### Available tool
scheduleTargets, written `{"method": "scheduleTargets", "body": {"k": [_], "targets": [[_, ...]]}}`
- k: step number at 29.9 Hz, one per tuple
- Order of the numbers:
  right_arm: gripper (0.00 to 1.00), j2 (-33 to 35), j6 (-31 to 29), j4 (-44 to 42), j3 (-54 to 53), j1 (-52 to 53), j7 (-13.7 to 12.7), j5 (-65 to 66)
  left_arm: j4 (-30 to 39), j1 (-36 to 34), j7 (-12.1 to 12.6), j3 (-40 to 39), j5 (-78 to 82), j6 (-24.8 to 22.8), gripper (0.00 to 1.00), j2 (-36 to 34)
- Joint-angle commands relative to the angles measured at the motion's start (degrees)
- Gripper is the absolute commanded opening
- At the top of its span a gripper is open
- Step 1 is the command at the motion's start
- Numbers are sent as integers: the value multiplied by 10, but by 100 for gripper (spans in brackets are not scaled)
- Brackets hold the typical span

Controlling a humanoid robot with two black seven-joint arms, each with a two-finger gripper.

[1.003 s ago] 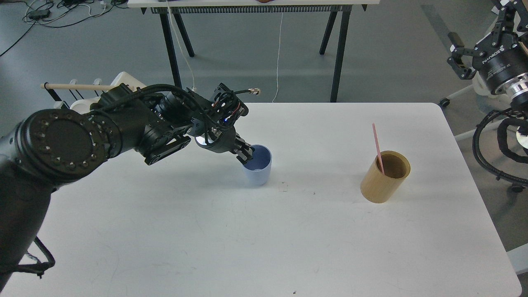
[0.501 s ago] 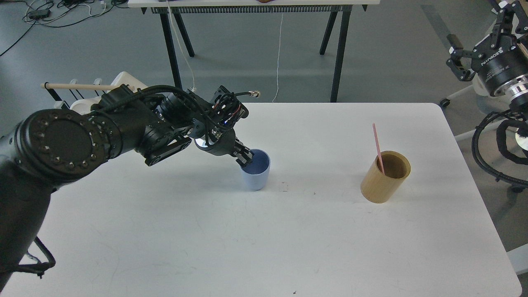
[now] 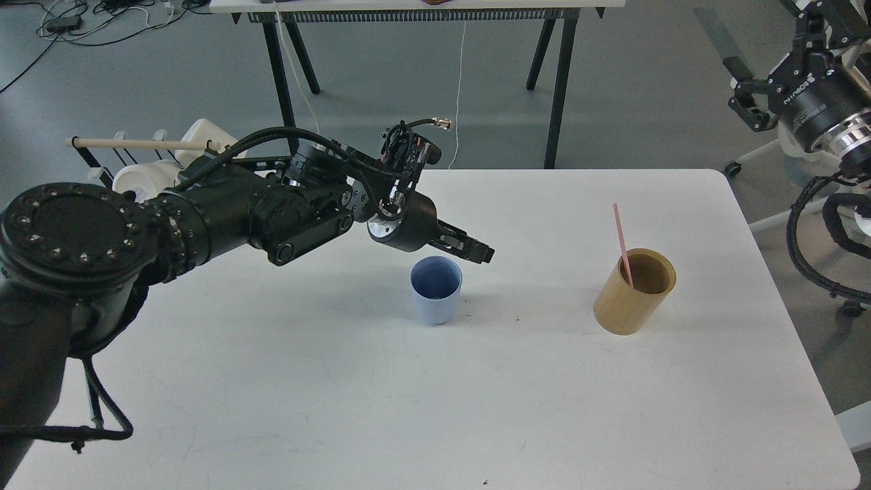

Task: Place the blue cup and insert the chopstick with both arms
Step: 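Open the left gripper and retract the left arm to rest, then move the right gripper over the tan cup and grasp the pink straw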

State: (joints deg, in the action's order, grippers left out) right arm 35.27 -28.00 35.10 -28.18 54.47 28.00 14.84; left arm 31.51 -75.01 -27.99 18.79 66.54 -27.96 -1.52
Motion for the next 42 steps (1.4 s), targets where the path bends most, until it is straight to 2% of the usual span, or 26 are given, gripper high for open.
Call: {"method": "scheduleTargets", "body": {"k": [1, 5, 11, 13, 14, 19, 22, 27, 30, 38, 42], "targets": [[99, 3, 0, 2, 1, 24, 0, 74, 0, 29, 0, -76, -2, 0, 87, -37], [98, 37, 0, 33, 0, 52, 0, 211, 0, 71, 0, -210, -18, 0, 89, -76], [97, 127, 0, 210, 1, 56, 0, 435, 3, 138, 0, -426, -120, 0, 91, -103], [97, 153, 0, 266, 7, 49, 0, 525, 3, 152, 0, -468, -180, 0, 91, -105], [96, 163, 21, 290, 15, 40, 0, 568, 4, 158, 0, -479, -212, 0, 91, -107], [94, 191, 174, 343, 72, 1, 0, 686, 7, 172, 0, -490, -378, 0, 92, -150], [93, 192, 240, 343, 116, -10, 0, 703, 7, 190, 0, -490, -453, 0, 92, -154], [90, 186, 312, 340, 177, -26, 0, 705, 8, 209, 0, -489, -459, 0, 94, -169], [86, 168, 337, 334, 191, -41, 0, 704, 8, 213, 0, -489, -459, 0, 94, -169], [76, 90, 348, 285, 191, -59, 0, 704, 7, 221, 0, -488, -458, 0, 95, -169], [66, 74, 348, 275, 190, -60, 0, 704, 7, 235, 0, -488, -458, 0, 95, -169]]}}
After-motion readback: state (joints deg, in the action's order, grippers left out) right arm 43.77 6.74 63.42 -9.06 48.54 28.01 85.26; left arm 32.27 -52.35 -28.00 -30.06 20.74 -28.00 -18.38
